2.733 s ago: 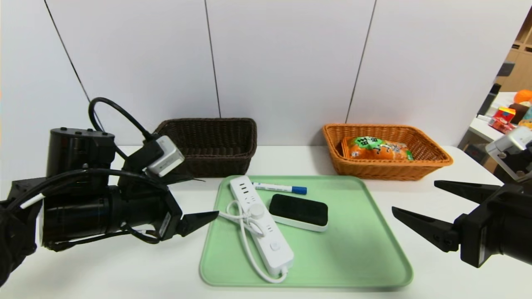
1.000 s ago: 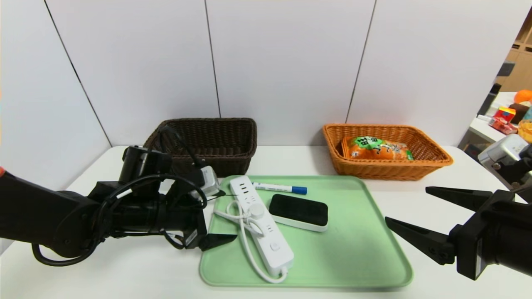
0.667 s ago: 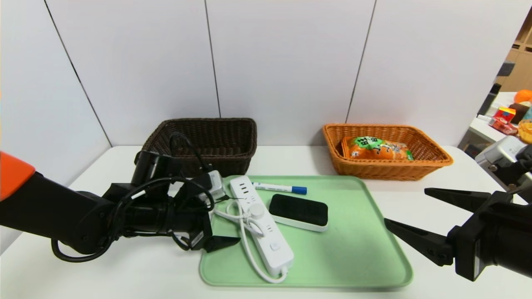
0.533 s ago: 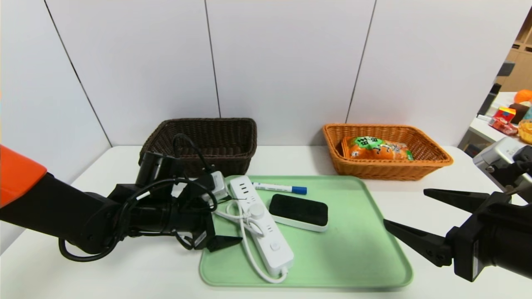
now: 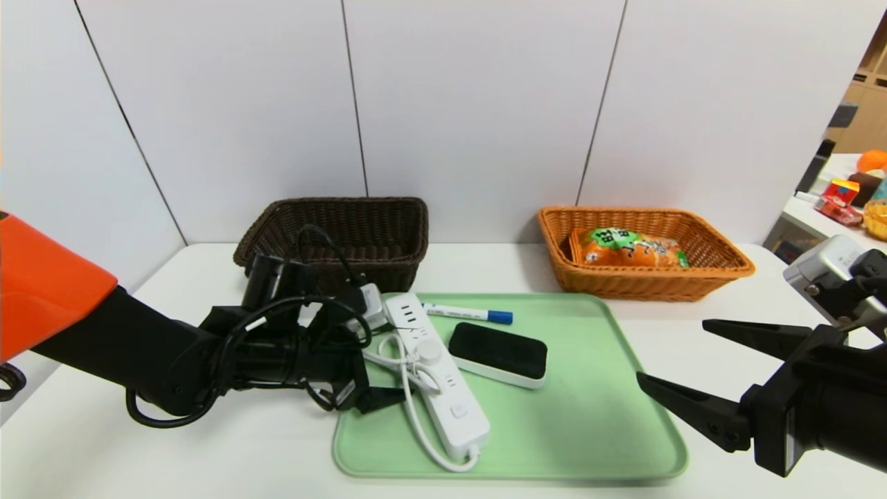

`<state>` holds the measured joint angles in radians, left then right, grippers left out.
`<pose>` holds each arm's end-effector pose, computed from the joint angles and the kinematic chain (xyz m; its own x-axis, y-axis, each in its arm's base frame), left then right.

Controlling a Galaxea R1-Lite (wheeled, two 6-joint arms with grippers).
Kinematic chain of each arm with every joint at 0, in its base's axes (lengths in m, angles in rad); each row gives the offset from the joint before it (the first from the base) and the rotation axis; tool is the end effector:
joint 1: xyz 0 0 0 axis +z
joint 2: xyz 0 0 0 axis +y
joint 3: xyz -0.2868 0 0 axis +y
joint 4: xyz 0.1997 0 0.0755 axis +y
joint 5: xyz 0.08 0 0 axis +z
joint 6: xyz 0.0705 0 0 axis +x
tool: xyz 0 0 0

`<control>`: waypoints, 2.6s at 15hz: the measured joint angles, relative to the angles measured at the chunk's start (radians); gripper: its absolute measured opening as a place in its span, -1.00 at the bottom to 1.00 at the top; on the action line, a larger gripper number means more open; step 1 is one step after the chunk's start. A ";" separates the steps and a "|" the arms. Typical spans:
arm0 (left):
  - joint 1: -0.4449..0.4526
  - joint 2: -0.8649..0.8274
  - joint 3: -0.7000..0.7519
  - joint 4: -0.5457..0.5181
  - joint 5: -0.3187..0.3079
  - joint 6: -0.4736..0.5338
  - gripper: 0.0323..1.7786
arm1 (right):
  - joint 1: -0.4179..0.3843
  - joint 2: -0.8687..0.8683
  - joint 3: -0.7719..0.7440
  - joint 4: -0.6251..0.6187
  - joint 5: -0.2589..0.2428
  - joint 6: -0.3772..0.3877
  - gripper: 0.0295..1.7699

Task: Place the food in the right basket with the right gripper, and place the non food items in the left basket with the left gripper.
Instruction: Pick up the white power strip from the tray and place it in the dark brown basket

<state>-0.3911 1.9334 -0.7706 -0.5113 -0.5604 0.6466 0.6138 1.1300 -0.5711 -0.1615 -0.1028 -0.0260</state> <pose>0.3198 -0.1724 0.0301 0.4201 -0.7481 -0.5136 0.9073 0.3571 0.2218 0.1884 0.1239 0.1594 0.8089 0.4444 -0.3850 -0.5036 0.8616 -0.0637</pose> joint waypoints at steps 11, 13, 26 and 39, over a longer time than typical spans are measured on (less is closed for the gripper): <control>0.003 0.008 0.026 -0.068 0.007 0.001 -0.27 | 0.007 -0.001 0.007 0.000 0.000 -0.001 0.92; 0.004 -0.002 0.034 -0.071 0.009 0.000 -0.86 | 0.009 0.000 0.007 0.000 0.001 0.000 0.92; 0.008 -0.089 0.076 -0.203 0.006 -0.050 -0.86 | 0.018 0.010 0.008 0.000 0.001 -0.002 0.92; -0.036 -0.208 0.150 -0.200 0.015 -0.056 -0.86 | 0.028 0.022 0.003 0.000 0.003 -0.004 0.92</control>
<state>-0.4266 1.7255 -0.6204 -0.7115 -0.5455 0.5902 0.6421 1.1521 -0.5677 -0.1619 -0.0996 -0.0302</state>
